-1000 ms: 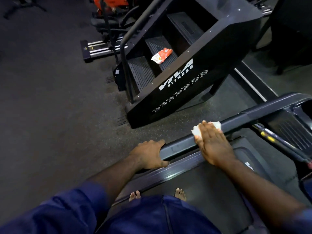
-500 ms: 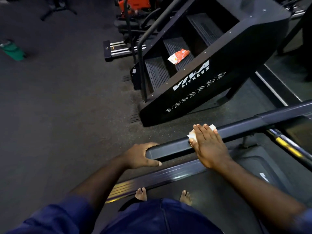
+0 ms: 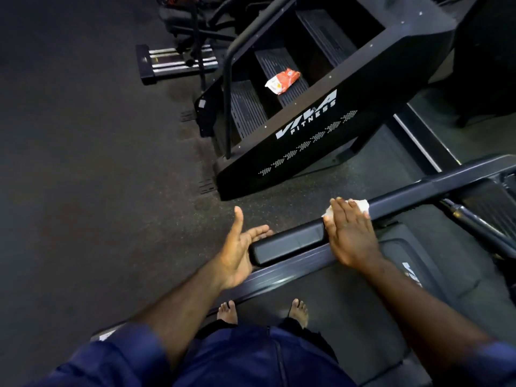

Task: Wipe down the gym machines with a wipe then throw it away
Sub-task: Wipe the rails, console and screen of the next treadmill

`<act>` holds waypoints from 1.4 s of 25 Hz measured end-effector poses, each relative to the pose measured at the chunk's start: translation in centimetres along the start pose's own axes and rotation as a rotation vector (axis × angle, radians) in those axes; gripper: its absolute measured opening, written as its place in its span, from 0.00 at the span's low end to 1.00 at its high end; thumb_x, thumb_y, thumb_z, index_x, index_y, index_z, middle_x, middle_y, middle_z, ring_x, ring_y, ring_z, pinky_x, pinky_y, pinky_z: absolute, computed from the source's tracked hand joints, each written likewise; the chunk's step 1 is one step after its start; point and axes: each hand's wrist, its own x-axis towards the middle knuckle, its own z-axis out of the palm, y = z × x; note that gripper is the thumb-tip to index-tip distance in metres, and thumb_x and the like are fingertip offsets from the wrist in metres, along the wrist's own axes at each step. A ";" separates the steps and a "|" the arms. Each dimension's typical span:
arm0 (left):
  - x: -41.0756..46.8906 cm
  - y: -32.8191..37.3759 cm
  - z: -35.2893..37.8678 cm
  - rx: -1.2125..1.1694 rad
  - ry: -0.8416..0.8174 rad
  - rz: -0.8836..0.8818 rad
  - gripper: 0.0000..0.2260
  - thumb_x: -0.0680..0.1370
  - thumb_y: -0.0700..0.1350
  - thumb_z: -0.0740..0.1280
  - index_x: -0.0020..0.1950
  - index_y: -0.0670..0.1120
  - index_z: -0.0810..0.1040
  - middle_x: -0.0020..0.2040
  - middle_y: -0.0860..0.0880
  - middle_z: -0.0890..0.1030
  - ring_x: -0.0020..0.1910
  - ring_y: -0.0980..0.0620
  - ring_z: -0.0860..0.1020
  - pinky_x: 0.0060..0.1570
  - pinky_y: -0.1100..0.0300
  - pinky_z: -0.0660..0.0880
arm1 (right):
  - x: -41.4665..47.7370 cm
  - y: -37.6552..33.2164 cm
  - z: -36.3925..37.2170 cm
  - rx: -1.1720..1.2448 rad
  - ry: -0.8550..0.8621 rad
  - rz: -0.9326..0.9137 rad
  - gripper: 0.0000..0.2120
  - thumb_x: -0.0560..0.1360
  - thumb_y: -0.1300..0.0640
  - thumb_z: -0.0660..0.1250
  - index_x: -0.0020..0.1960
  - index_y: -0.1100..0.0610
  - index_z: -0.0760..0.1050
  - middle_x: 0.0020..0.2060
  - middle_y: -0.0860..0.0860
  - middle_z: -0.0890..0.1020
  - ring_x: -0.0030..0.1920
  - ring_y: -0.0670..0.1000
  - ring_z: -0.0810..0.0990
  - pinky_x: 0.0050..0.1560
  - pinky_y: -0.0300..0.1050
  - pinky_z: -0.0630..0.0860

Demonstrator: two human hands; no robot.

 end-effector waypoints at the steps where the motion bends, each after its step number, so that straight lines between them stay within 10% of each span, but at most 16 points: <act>1: 0.1 0.0 -0.1 -0.051 -0.001 -0.008 0.52 0.72 0.81 0.52 0.78 0.40 0.70 0.73 0.44 0.77 0.70 0.43 0.79 0.72 0.39 0.72 | -0.6 -2.4 0.5 0.002 0.017 0.008 0.35 0.83 0.37 0.35 0.85 0.51 0.52 0.84 0.51 0.56 0.84 0.54 0.49 0.83 0.59 0.45; 7: 0.0 1.2 -0.2 -0.069 -0.129 -0.037 0.53 0.72 0.82 0.51 0.76 0.39 0.72 0.71 0.37 0.79 0.71 0.39 0.77 0.76 0.38 0.67 | -6.7 -11.6 2.2 -0.070 -0.116 -0.369 0.28 0.87 0.39 0.42 0.85 0.45 0.43 0.84 0.45 0.49 0.84 0.47 0.40 0.81 0.50 0.35; 13: 1.0 1.1 -0.5 -0.070 -0.079 -0.093 0.57 0.70 0.83 0.51 0.82 0.38 0.63 0.78 0.41 0.71 0.73 0.43 0.76 0.73 0.42 0.72 | -2.1 -7.8 0.7 -0.093 -0.081 -0.074 0.42 0.79 0.32 0.29 0.83 0.51 0.57 0.81 0.50 0.62 0.83 0.52 0.52 0.82 0.54 0.42; 20: 2.5 1.7 -1.2 -0.032 0.040 -0.124 0.54 0.71 0.82 0.51 0.78 0.39 0.69 0.69 0.39 0.79 0.67 0.43 0.80 0.65 0.46 0.77 | -3.9 -11.5 -0.5 -0.117 -0.212 -0.425 0.27 0.86 0.40 0.41 0.77 0.50 0.66 0.73 0.49 0.73 0.76 0.53 0.67 0.80 0.53 0.58; 24: 3.9 2.2 -1.3 -0.042 0.116 -0.167 0.58 0.68 0.84 0.53 0.82 0.40 0.64 0.78 0.37 0.71 0.78 0.38 0.69 0.77 0.37 0.65 | 5.3 -11.4 -2.9 -0.381 -0.675 -0.302 0.20 0.86 0.46 0.50 0.66 0.53 0.75 0.66 0.55 0.79 0.63 0.59 0.78 0.63 0.54 0.72; 30: 5.4 4.0 -0.8 0.054 0.148 -0.254 0.55 0.70 0.83 0.53 0.77 0.38 0.68 0.71 0.34 0.77 0.47 0.45 0.85 0.50 0.51 0.80 | 5.5 -13.5 -3.8 -0.296 -0.907 -0.659 0.21 0.87 0.45 0.52 0.73 0.52 0.73 0.72 0.55 0.76 0.67 0.60 0.77 0.66 0.57 0.75; 35: 7.3 4.5 0.8 0.372 0.064 -0.353 0.64 0.58 0.89 0.58 0.79 0.44 0.68 0.69 0.40 0.80 0.70 0.43 0.78 0.77 0.45 0.68 | 10.3 -10.4 -5.0 -0.336 -1.057 -0.398 0.23 0.88 0.47 0.50 0.78 0.54 0.68 0.78 0.57 0.69 0.75 0.59 0.71 0.71 0.54 0.68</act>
